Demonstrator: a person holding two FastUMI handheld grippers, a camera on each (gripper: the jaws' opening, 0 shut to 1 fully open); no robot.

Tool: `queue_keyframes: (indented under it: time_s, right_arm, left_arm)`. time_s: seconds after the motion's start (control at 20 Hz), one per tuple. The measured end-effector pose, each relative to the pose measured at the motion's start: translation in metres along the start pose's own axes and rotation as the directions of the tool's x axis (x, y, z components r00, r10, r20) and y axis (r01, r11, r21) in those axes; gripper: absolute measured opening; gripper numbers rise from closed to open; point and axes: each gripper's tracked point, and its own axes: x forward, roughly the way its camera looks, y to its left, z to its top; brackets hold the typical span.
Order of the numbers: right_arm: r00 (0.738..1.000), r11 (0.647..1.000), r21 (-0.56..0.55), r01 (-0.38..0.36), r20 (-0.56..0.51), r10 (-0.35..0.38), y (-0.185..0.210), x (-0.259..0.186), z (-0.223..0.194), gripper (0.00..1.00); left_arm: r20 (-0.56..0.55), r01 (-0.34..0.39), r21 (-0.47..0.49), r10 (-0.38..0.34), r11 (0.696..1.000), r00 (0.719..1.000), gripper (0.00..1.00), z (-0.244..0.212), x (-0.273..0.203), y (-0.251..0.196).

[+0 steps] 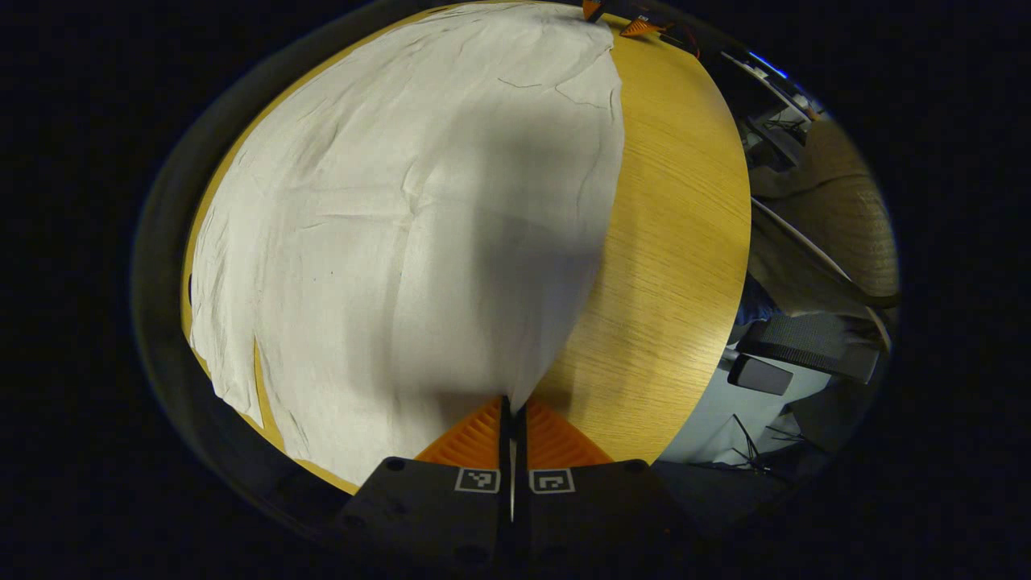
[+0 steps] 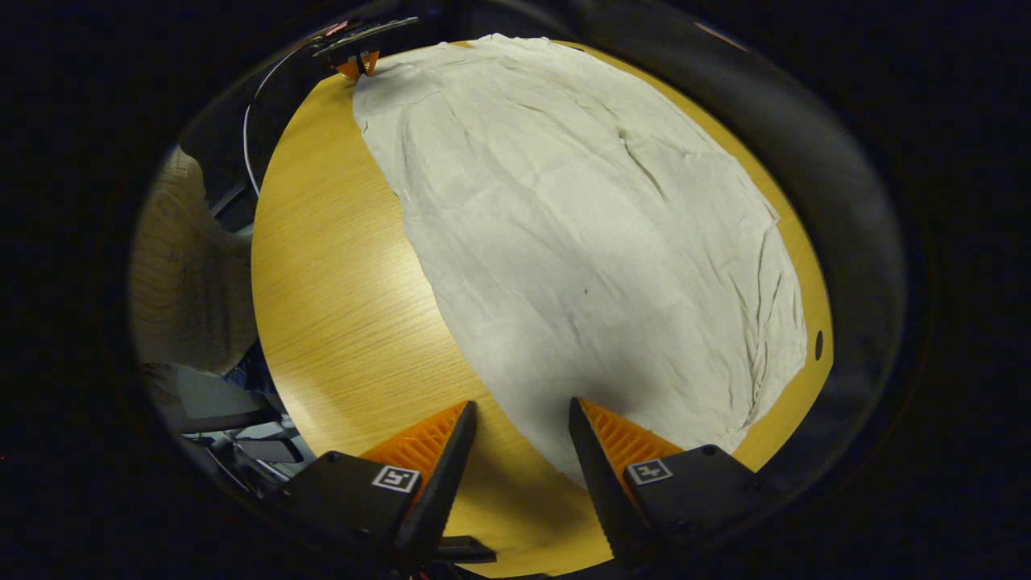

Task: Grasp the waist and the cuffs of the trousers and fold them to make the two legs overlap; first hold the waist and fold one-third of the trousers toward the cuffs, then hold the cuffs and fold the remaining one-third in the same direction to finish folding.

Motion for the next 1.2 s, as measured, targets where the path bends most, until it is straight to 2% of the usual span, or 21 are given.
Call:
queue_keyframes:
  time_s: [0.1,0.2,0.25,0.4,0.45,0.5,0.55,0.6,0.7,0.8,0.85,0.9,1.1,1.2]
  right_arm:
    - [1.000,1.000,-0.007,-0.019,-0.017,0.019,-0.002,0.001,0.000,0.69]
    - [0.999,1.000,-0.013,-0.023,-0.038,0.022,-0.003,0.002,0.000,0.72]
    - [0.999,1.000,-0.015,-0.021,-0.048,0.020,-0.003,0.001,0.001,0.76]
    - [0.997,1.000,0.000,-0.010,-0.081,0.010,-0.004,0.002,0.000,0.73]
    - [0.996,1.000,0.001,-0.008,-0.090,0.008,-0.003,0.001,0.000,0.69]
    - [0.995,1.000,-0.003,-0.004,-0.096,0.003,-0.005,0.003,-0.001,0.71]
    - [0.995,1.000,-0.007,0.000,-0.100,-0.001,-0.006,0.004,0.000,0.56]
    - [0.995,1.000,-0.012,0.011,-0.100,-0.012,-0.009,0.004,0.000,0.53]
    - [0.994,0.997,-0.044,0.060,-0.094,-0.064,-0.019,0.005,0.001,0.34]
    - [0.991,0.991,-0.088,0.096,-0.083,-0.104,-0.020,0.004,0.002,0.09]
    - [0.990,0.989,-0.104,0.109,-0.083,-0.118,-0.019,0.004,0.000,0.05]
    - [0.989,0.987,-0.112,0.118,-0.080,-0.127,-0.019,0.004,0.001,0.09]
    - [0.984,0.982,-0.120,0.144,-0.085,-0.155,-0.019,0.004,0.001,0.09]
    - [0.983,0.975,-0.158,0.156,-0.076,-0.169,-0.019,0.005,0.004,0.10]
  left_arm:
    - [-0.005,0.009,-0.005,-0.009,1.000,1.000,0.00,0.000,0.000,0.000]
    - [-0.012,0.016,-0.001,-0.016,1.000,1.000,0.00,0.000,0.000,0.000]
    - [-0.017,0.020,0.000,-0.020,1.000,1.000,0.00,0.000,0.000,0.001]
    - [-0.028,0.027,0.000,-0.027,1.000,0.999,0.00,-0.001,-0.001,0.001]
    - [-0.028,0.026,0.002,-0.026,1.000,0.999,0.00,0.000,0.000,0.001]
    - [-0.027,0.026,0.001,-0.025,1.000,0.999,0.00,0.000,-0.001,0.001]
    - [-0.024,0.024,0.001,-0.024,1.000,0.999,0.00,0.001,0.000,0.001]
    - [-0.025,0.023,0.001,-0.023,1.000,0.999,0.00,0.001,-0.001,0.001]
    - [-0.026,0.021,0.003,-0.021,1.000,0.999,0.00,0.001,-0.001,0.001]
    - [-0.027,0.020,0.004,-0.020,1.000,0.999,0.00,0.000,0.000,0.003]
    - [-0.028,0.019,0.006,-0.019,1.000,0.999,0.00,0.000,0.000,0.002]
    - [-0.026,0.016,0.006,-0.016,1.000,1.000,0.00,0.000,0.000,0.002]
    - [-0.024,0.006,0.011,-0.006,1.000,1.000,0.00,0.000,0.000,0.002]
    - [-0.026,0.002,0.024,-0.002,1.000,1.000,0.00,0.000,0.000,0.002]
